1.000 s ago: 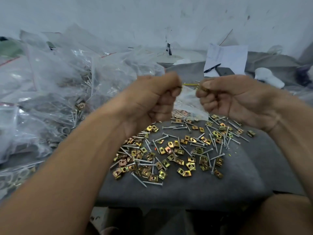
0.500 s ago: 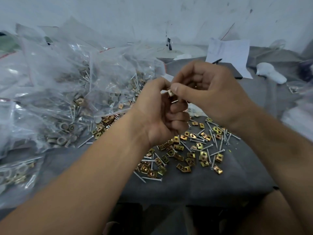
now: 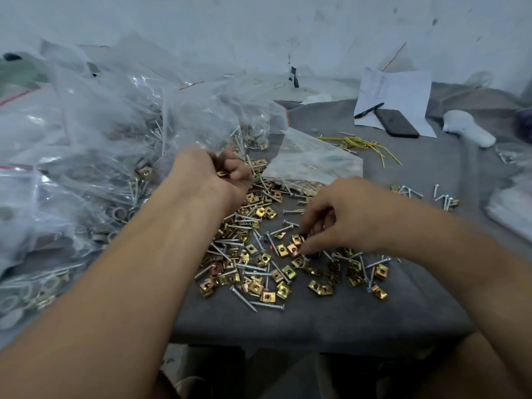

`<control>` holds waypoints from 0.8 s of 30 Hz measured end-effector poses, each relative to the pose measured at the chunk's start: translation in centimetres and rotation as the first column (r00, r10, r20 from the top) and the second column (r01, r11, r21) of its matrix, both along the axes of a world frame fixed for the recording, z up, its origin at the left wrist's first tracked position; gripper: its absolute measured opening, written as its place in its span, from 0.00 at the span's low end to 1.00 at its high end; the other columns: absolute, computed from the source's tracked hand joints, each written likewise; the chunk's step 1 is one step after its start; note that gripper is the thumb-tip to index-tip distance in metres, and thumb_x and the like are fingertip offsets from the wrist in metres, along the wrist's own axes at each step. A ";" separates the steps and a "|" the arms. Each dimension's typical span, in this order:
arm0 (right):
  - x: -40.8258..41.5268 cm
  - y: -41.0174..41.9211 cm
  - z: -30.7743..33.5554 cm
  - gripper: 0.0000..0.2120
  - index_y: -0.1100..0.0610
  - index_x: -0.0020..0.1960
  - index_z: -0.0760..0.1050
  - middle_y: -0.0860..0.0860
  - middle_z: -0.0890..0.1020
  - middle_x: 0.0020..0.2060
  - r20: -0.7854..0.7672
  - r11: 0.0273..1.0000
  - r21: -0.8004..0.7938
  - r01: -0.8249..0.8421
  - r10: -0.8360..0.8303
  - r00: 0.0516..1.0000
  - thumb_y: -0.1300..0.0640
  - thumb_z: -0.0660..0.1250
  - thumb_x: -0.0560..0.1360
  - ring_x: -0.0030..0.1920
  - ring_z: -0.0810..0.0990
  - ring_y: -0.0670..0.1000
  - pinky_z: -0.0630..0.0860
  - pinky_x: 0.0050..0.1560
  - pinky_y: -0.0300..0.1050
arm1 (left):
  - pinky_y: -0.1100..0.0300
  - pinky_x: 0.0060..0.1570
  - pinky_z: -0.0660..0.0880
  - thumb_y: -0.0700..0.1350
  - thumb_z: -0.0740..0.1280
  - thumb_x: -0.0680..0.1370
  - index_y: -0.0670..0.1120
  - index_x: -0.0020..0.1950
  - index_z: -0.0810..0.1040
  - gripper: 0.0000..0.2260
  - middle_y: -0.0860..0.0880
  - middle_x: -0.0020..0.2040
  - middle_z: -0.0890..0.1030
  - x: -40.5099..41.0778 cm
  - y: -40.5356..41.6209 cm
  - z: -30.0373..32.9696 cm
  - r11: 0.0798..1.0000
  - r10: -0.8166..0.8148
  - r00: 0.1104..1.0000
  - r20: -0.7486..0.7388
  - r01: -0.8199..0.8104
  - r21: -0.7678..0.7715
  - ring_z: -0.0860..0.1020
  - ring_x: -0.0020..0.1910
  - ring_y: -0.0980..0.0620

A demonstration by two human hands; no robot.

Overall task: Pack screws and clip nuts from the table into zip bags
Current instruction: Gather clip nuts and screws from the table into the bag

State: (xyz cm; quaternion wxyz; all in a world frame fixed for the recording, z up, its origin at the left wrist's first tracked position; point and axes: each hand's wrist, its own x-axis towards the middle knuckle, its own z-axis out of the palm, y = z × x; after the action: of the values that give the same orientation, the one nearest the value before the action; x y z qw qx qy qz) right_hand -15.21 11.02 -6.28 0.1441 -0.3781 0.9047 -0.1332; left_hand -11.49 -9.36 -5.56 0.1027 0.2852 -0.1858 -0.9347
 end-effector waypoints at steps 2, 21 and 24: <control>-0.2 -0.3 -0.2 0.09 0.42 0.42 0.85 0.34 0.83 0.34 0.010 0.999 0.011 0.036 -0.036 0.999 0.42 0.82 0.66 0.36 0.80 0.35 0.71 0.32 0.30 | 0.64 0.30 0.57 0.34 0.50 0.81 0.45 0.50 0.70 0.12 0.50 0.35 0.67 0.1 -0.3 0.1 1.000 0.011 1.000 -0.010 -0.011 0.020 0.60 0.30 0.55; -0.3 0.0 0.3 0.08 0.56 0.50 0.79 0.53 0.85 0.39 0.238 0.921 -0.341 0.190 -0.111 0.965 0.63 0.76 0.75 0.39 0.85 0.50 0.81 0.40 0.43 | 0.67 0.22 0.54 0.38 0.54 0.84 0.42 0.42 0.73 0.14 0.53 0.29 0.62 0.8 0.1 0.5 0.981 -0.189 0.982 -0.023 0.187 -0.054 0.58 0.22 0.56; -0.6 0.6 1.0 0.10 0.64 0.52 0.76 0.60 0.86 0.41 0.523 0.654 -0.655 0.378 0.032 0.852 0.66 0.74 0.75 0.43 0.87 0.60 0.84 0.43 0.45 | 0.67 0.22 0.54 0.38 0.54 0.84 0.42 0.41 0.72 0.14 0.52 0.28 0.61 0.8 0.8 0.5 0.961 -0.262 0.965 -0.005 0.260 -0.093 0.58 0.22 0.56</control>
State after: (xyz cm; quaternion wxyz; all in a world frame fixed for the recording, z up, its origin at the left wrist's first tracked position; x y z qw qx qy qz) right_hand -15.80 11.58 -5.32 0.1896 -0.2652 0.7371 -0.5919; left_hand -10.73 -8.52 -5.03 -0.0067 0.2451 -0.2634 -0.9330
